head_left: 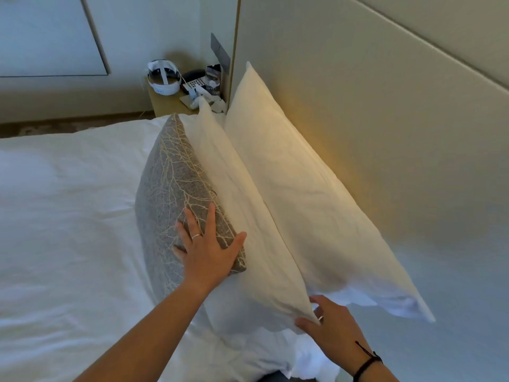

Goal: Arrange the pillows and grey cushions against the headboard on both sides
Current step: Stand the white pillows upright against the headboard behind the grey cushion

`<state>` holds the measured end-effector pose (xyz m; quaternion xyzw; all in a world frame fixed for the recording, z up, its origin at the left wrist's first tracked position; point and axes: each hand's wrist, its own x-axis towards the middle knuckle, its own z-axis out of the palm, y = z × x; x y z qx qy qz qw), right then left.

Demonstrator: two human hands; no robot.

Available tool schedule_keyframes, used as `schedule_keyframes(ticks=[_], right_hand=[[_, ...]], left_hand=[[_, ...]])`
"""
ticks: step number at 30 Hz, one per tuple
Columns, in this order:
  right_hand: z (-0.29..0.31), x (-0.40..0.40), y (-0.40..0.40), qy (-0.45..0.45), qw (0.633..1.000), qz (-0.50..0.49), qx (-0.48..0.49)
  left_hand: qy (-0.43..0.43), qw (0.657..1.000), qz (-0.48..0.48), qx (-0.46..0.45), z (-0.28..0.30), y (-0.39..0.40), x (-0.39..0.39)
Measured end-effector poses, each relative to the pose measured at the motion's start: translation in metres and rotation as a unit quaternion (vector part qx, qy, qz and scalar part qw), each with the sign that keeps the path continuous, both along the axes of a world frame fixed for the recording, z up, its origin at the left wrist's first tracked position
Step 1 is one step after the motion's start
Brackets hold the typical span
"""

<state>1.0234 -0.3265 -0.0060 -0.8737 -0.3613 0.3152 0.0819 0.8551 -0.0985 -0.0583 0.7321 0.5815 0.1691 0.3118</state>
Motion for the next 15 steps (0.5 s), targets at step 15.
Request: schedule_keyframes(ticks=[15], right_hand=[[-0.002, 0.021, -0.054, 0.012, 0.994, 0.041, 0.096]], left_hand=[[0.042, 0.993, -0.014, -0.108, 0.039, -0.009, 0.0]])
